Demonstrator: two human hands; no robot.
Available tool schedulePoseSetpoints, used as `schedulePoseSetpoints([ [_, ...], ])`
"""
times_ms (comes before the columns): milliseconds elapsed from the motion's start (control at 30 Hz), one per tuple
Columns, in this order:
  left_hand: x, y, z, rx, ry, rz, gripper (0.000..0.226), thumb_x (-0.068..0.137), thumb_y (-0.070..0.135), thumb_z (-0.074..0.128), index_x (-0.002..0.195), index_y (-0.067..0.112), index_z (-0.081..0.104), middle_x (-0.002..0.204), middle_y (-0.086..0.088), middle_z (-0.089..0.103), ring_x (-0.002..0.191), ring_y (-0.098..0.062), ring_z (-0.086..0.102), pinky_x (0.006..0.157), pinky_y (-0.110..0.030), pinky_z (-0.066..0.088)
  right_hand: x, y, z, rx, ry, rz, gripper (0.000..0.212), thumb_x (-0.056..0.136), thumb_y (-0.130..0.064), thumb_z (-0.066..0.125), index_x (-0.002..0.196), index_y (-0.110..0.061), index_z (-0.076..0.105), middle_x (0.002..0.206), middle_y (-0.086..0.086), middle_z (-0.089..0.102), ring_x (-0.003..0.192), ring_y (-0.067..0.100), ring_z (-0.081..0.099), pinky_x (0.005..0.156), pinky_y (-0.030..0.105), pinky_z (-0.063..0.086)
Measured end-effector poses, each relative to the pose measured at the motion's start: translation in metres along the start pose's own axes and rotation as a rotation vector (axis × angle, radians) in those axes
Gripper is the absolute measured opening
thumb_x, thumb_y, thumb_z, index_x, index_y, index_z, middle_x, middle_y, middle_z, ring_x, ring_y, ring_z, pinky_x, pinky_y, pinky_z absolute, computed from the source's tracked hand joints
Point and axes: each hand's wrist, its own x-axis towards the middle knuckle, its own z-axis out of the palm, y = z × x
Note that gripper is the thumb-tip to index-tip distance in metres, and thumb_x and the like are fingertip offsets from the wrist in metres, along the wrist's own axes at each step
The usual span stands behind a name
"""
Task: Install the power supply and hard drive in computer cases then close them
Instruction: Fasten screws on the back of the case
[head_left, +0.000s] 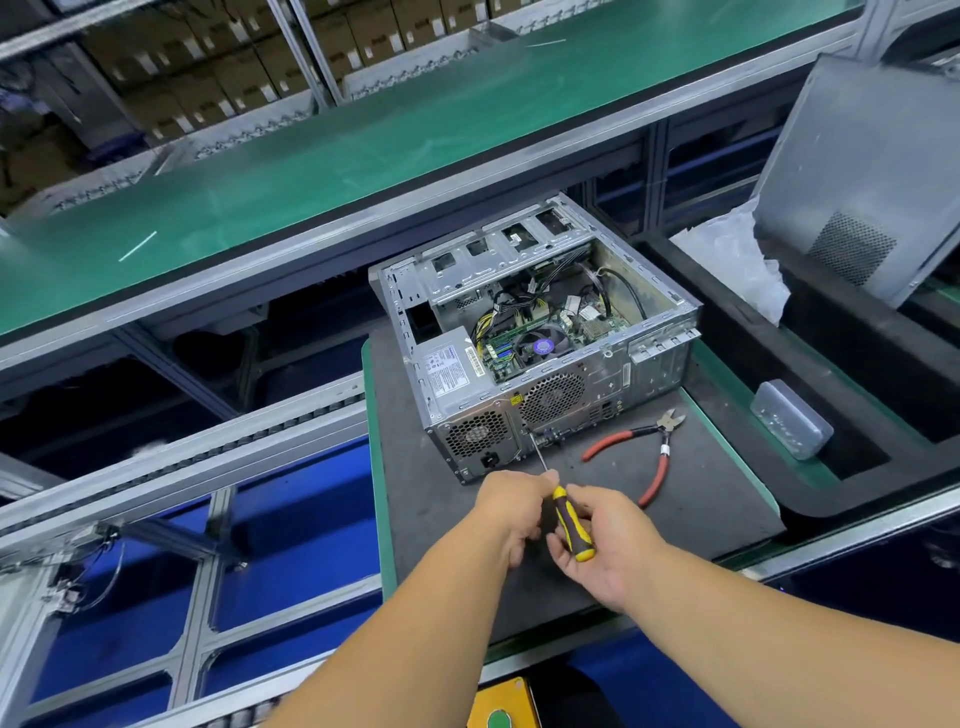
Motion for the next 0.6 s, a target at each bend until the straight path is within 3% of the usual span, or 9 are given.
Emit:
schedulePoseSetpoints([
  [100, 0.000, 0.000, 0.005, 0.098, 0.070, 0.053, 0.033, 0.095, 0.026, 0.068, 0.066, 0.014, 0.055, 0.065, -0.005, 0.053, 0.056, -0.022, 0.040, 0.059, -0.031, 0.033, -0.002, 0.006, -0.002, -0.007, 0.006, -0.056, 0.016, 0.097, -0.003, 0.064, 0.112, -0.003, 0.065, 0.097, 0.016, 0.067, 0.084, 0.025, 0.062, 0.067, 0.037, 0.056],
  [200, -0.008, -0.003, 0.003, 0.054, 0.049, 0.011, 0.030, 0.092, 0.035, 0.071, 0.071, 0.015, 0.063, 0.058, 0.002, 0.053, 0.051, -0.017, 0.041, 0.052, -0.027, 0.033, -0.003, 0.010, -0.004, 0.031, 0.040, -0.100, 0.018, 0.098, 0.005, 0.060, 0.114, 0.000, 0.065, 0.112, 0.023, 0.069, 0.098, 0.031, 0.066, 0.071, 0.038, 0.057],
  [267, -0.013, -0.005, 0.001, 0.021, -0.056, -0.045, 0.027, 0.089, 0.041, 0.070, 0.078, 0.017, 0.068, 0.056, 0.003, 0.051, 0.046, -0.014, 0.038, 0.047, -0.024, 0.028, -0.006, 0.010, -0.005, 0.059, 0.047, -0.093, 0.015, 0.100, 0.001, 0.059, 0.113, 0.002, 0.067, 0.108, 0.022, 0.070, 0.091, 0.029, 0.067, 0.067, 0.034, 0.057],
  [333, -0.014, -0.009, 0.001, 0.042, -0.131, -0.036, 0.020, 0.084, 0.035, 0.069, 0.083, 0.016, 0.071, 0.061, 0.000, 0.053, 0.045, -0.013, 0.037, 0.045, -0.022, 0.025, -0.007, 0.009, -0.007, 0.093, 0.063, -0.103, 0.015, 0.101, -0.001, 0.058, 0.109, 0.003, 0.070, 0.090, 0.017, 0.074, 0.076, 0.022, 0.068, 0.059, 0.028, 0.059],
  [433, -0.013, -0.012, 0.003, 0.051, -0.106, -0.034, 0.016, 0.090, 0.023, 0.067, 0.077, 0.014, 0.069, 0.066, -0.007, 0.056, 0.048, -0.015, 0.035, 0.045, -0.023, 0.024, -0.008, 0.005, -0.005, 0.112, 0.088, -0.115, 0.016, 0.100, 0.001, 0.058, 0.107, 0.006, 0.071, 0.071, 0.013, 0.071, 0.059, 0.017, 0.064, 0.047, 0.021, 0.055],
  [600, -0.016, -0.013, 0.014, 0.044, -0.048, -0.050, 0.028, 0.090, 0.030, 0.072, 0.067, 0.016, 0.062, 0.066, -0.006, 0.060, 0.048, -0.015, 0.045, 0.046, -0.023, 0.029, -0.008, 0.003, -0.004, 0.096, 0.039, -0.136, 0.019, 0.104, -0.007, 0.050, 0.115, 0.001, 0.064, 0.085, 0.016, 0.065, 0.060, 0.017, 0.055, 0.045, 0.023, 0.050],
])
